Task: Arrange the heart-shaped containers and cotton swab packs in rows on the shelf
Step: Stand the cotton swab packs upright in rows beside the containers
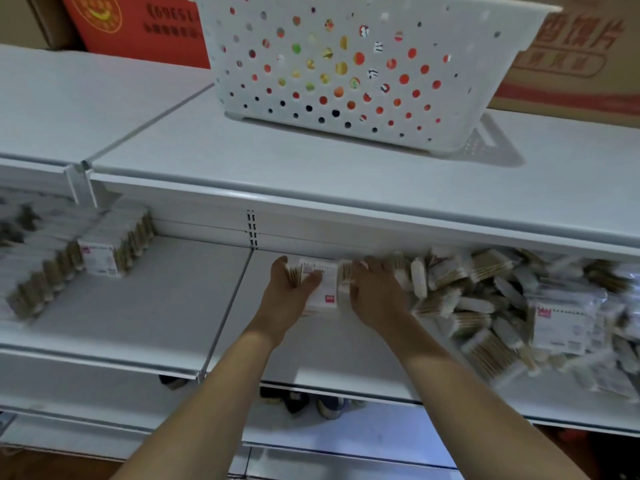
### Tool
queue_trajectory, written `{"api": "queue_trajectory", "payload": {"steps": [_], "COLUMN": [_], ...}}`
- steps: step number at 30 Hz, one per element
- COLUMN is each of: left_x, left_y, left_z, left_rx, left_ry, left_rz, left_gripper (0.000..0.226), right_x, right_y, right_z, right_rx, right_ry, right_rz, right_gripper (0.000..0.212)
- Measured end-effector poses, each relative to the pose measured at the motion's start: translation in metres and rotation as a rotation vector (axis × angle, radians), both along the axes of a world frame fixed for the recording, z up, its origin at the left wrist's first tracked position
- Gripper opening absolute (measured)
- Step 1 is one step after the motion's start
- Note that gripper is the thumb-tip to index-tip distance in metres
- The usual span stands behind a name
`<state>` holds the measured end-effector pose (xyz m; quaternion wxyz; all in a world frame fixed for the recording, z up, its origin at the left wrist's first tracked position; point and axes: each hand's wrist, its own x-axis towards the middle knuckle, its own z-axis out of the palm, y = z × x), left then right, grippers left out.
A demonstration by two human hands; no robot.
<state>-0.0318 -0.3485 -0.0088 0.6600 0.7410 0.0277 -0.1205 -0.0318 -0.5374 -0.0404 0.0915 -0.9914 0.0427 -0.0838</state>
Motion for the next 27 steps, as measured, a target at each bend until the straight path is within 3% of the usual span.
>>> {"api": "queue_trajectory", "payload": {"steps": [2,7,12,16,19,23,25,27], "left_x": [0.006,0.014,0.006,-0.007,-0.016,-0.024,-0.029,-0.033], "left_y": [0.005,0.014,0.001,-0.024,-0.04,-0.054,-0.058,-0.06], "left_z": [-0.002,-0.007,-0.004,0.004,0.004,-0.001,-0.002,-0.002], "left_rx": [0.065,0.065,0.007,-0.13,-0.167,-0.158,-0.142,-0.115], "left_ry": [-0.018,0.023,0.097,0.15,0.17,0.109,0.101,0.123], "left_rz": [0.004,0.034,0.033,-0.008,-0.088,-0.111,-0.09,-0.065], "left_gripper": [0.081,0.085,0.082,0.078,0.099,0.092,0.087,0.085], "right_x": [0.006,0.003,-0.038,-0.061,-0.076,-0.09,-0.079,-0.061], "right_y": [0.001,0.002,-0.009,0.006,0.004,-0.017,-0.041,-0.061], "right_z": [-0.013,-0.017,-0.01,-0.01,-0.015,0.001,0.003,0.005], "right_rx": [-0.13,-0.146,0.202,0.168,0.229,0.404,0.229,0.012], "right_ry": [0.1,0.012,-0.488,-0.609,-0.556,-0.514,-0.524,-0.389], "right_rz": [0.042,0.079,0.052,0.258,0.287,0.127,-0.03,-0.178], "right_gripper": [0.049,0.036,0.036,0.034,0.037,0.046,0.046,0.046]}}
